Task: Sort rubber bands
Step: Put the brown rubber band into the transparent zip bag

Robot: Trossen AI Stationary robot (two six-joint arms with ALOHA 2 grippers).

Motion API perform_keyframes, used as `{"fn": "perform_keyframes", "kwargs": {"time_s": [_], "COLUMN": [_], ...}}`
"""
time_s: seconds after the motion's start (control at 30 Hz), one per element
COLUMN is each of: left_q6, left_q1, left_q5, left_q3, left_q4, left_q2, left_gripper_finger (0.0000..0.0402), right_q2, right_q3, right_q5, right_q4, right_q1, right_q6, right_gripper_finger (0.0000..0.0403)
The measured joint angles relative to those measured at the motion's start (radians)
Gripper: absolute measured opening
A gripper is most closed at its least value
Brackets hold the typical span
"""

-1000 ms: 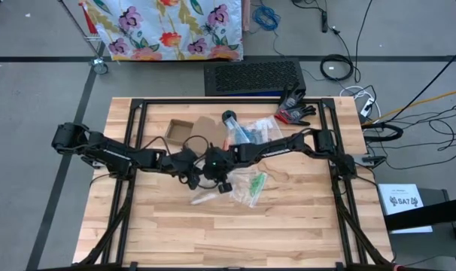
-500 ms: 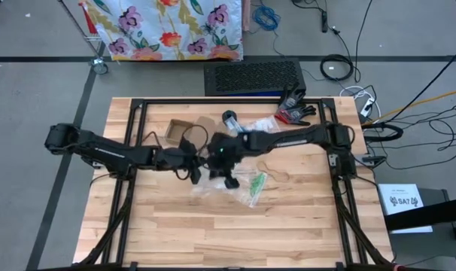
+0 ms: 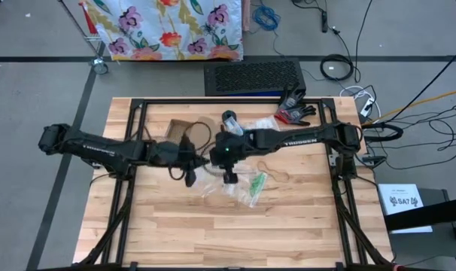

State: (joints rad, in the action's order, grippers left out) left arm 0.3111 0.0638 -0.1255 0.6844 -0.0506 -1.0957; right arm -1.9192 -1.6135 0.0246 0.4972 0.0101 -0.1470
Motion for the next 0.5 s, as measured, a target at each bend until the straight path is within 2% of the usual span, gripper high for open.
{"fn": "perform_keyframes", "kwargs": {"time_s": [0.03,0.07,0.1,0.13,0.2,0.27,0.5], "left_q6": [0.017,0.044,0.069,0.076,0.066,0.047,0.043], "left_q1": [0.006,0.009,0.008,0.009,0.011,0.009,0.012], "left_q5": [-0.060,-0.162,-0.262,-0.301,-0.342,-0.337,-0.357], "left_q3": [0.003,0.003,0.002,0.002,0.002,0.002,0.002], "left_q4": [-0.014,-0.047,-0.072,-0.079,-0.095,-0.087,-0.122], "left_q2": [0.001,0.004,0.005,0.003,0.003,0.002,0.001], "left_gripper_finger": [0.0000,0.0000,0.0000,0.0000,0.0000,0.0000,0.0000], "right_q2": [0.000,-0.001,-0.002,-0.003,-0.002,-0.001,0.001], "right_q3": [0.000,0.000,0.000,-0.003,-0.004,-0.002,-0.002], "right_q5": [0.118,0.286,0.405,0.428,0.387,0.348,0.350], "right_q4": [-0.007,-0.021,-0.037,-0.060,-0.040,-0.034,-0.052], "right_q1": [0.002,0.009,0.014,0.011,0.009,0.004,0.003], "right_q6": [-0.010,-0.017,-0.018,-0.006,0.034,0.030,0.030], "right_gripper_finger": [0.0000,0.0000,0.0000,0.0000,0.0000,0.0000,0.0000]}}
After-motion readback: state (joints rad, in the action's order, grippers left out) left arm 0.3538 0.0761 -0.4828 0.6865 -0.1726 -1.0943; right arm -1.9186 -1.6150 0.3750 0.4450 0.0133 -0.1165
